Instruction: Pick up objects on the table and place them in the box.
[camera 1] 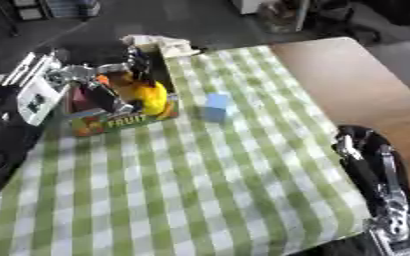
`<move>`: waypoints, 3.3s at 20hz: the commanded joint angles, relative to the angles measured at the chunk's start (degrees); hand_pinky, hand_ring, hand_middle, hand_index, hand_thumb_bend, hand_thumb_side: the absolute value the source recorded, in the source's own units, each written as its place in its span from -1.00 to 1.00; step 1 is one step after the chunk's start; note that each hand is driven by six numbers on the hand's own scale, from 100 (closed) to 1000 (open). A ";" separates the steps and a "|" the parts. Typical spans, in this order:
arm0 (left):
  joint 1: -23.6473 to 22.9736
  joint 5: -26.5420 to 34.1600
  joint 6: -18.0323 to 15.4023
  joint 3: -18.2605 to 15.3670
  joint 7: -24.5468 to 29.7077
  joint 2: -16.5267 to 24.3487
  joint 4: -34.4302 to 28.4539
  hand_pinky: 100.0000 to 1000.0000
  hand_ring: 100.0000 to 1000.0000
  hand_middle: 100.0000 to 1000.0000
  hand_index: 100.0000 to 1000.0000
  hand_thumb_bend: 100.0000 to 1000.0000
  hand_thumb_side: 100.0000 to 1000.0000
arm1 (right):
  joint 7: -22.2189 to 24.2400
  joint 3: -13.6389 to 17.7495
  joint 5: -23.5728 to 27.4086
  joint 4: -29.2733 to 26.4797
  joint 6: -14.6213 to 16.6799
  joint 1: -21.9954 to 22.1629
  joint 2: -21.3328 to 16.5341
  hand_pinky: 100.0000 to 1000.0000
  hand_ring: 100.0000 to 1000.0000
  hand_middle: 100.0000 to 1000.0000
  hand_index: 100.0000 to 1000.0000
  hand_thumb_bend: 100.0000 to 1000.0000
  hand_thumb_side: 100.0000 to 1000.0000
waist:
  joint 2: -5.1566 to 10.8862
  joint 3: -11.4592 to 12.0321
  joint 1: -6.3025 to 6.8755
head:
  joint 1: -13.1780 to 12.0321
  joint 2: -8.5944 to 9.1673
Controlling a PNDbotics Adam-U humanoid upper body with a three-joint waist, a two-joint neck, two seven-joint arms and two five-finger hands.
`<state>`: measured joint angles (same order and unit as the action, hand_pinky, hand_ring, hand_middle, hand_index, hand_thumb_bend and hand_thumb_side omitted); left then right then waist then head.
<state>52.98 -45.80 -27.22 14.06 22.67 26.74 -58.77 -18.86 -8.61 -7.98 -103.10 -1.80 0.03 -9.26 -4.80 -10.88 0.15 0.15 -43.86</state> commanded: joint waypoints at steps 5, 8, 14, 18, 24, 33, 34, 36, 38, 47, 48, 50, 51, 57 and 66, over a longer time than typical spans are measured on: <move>2.56 -7.68 7.75 -3.86 -7.63 -3.43 6.49 0.22 0.19 0.18 0.54 -0.37 -0.93 | 0.86 -0.79 0.22 -0.44 0.11 -0.36 -0.03 0.20 0.06 0.01 0.28 -1.00 -0.07 | 0.80 -0.21 -0.39 | -0.36 -0.26; 2.47 -10.84 10.91 -2.93 -10.79 -4.84 7.28 0.29 0.29 0.32 0.65 -0.30 -0.92 | 1.07 -0.99 0.32 -0.40 0.13 -0.40 -0.03 0.20 0.06 0.01 0.28 -1.00 -0.06 | 0.74 -0.25 -0.35 | -0.49 -0.26; 1.64 -12.30 14.11 -2.35 -13.37 -4.98 4.93 0.34 0.44 0.55 0.79 -0.45 -0.48 | 0.82 -0.60 0.08 -0.30 0.12 -0.52 -0.23 0.20 0.06 0.01 0.28 -1.00 -0.08 | 0.66 0.08 -0.23 | -0.04 -0.26; 0.82 -8.75 13.04 -3.39 -15.27 -2.50 -0.52 0.20 0.37 0.45 0.74 -0.70 -0.53 | 0.94 -0.03 -0.84 -1.11 -0.26 -2.09 -3.07 0.21 0.06 0.02 0.29 -1.00 -0.17 | 0.80 0.86 -0.28 | 0.47 -0.26; -3.76 -3.63 9.01 -6.82 -20.09 2.17 -8.81 0.05 0.32 0.35 0.67 -1.00 -0.55 | 4.13 0.14 -4.21 -2.33 -2.26 -8.18 -10.66 0.23 0.08 0.06 0.35 -1.00 -0.41 | 1.21 2.74 -0.49 | 1.46 -0.26; -16.26 4.17 12.18 -11.19 -26.84 -2.91 -21.48 -0.07 0.26 0.26 0.61 -1.00 -0.13 | 11.83 -6.47 -9.95 3.89 -0.76 -20.79 -23.32 0.32 0.26 0.26 0.61 -1.00 -0.69 | 0.91 7.22 -0.16 | 3.45 -0.26; -17.70 5.05 13.05 -12.05 -26.57 -4.32 -22.90 -0.08 0.25 0.24 0.60 -1.00 -0.06 | 12.72 -7.83 -10.13 5.27 -0.44 -22.22 -24.75 0.34 0.30 0.29 0.63 -1.00 -0.70 | 0.81 7.87 -0.11 | 4.01 -0.26; -20.61 6.84 14.83 -13.71 -25.46 -7.20 -25.38 -0.09 0.25 0.24 0.60 -1.00 0.01 | 14.51 -10.61 -10.20 8.14 -0.71 -25.13 -27.45 0.37 0.38 0.37 0.68 -1.00 -0.70 | 0.76 9.19 0.08 | 4.99 -0.26; -23.54 8.65 16.64 -14.67 -24.53 -9.90 -27.87 -0.10 0.24 0.23 0.59 -1.00 0.06 | 16.31 -13.28 -10.69 11.07 -1.56 -28.07 -28.21 0.42 0.48 0.46 0.75 -1.00 -0.61 | 0.85 10.23 0.32 | 5.74 -0.26; -40.74 22.52 25.51 -15.08 -21.43 -15.21 -41.65 -0.11 0.23 0.22 0.60 -1.00 0.25 | 29.95 -15.34 -17.18 30.43 -5.45 -41.89 -20.11 0.60 0.75 0.68 0.85 -0.90 -0.04 | 2.17 14.27 1.46 | 8.58 -0.26; -43.73 29.65 27.89 -14.92 -20.72 -14.57 -45.44 -0.11 0.23 0.22 0.60 -1.00 0.26 | 35.49 -12.45 -20.00 36.72 -2.27 -44.10 -18.44 0.62 0.77 0.69 0.86 -0.86 -0.02 | 2.44 14.64 1.57 | 8.80 -0.26; -46.48 38.99 31.91 -15.34 -19.23 -13.43 -50.43 -0.11 0.23 0.22 0.60 -1.00 0.27 | 41.65 -7.45 -25.99 45.68 3.71 -46.65 -16.18 0.65 0.80 0.72 0.88 -0.78 -0.05 | 2.69 15.38 1.68 | 9.25 -0.26; -47.01 41.21 33.22 -15.53 -18.64 -13.13 -51.79 -0.11 0.23 0.22 0.60 -1.00 0.27 | 43.00 -5.90 -28.49 48.50 5.92 -47.32 -15.49 0.66 0.81 0.73 0.89 -0.76 -0.07 | 2.74 15.65 1.69 | 9.45 -0.26; -47.69 43.54 35.67 -15.52 -16.55 -13.36 -54.04 -0.11 0.23 0.21 0.59 -1.00 0.31 | 44.83 -2.25 -37.79 56.43 11.11 -48.07 -13.60 0.70 0.86 0.76 0.92 -0.67 -0.16 | 2.76 16.47 1.48 | 9.97 -0.26; -47.86 43.09 36.22 -15.32 -15.74 -14.13 -54.36 -0.11 0.21 0.20 0.59 -1.00 0.35 | 42.84 -1.11 -40.69 59.52 12.62 -48.19 -12.07 0.70 0.83 0.73 0.91 -0.71 -0.08 | 2.59 16.82 1.33 | 10.46 -0.26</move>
<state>4.64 -2.76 8.95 -1.09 6.72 12.06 -111.97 24.19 -10.08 -48.09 -43.44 10.59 -46.85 -20.88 -2.72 5.83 1.60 10.39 -43.86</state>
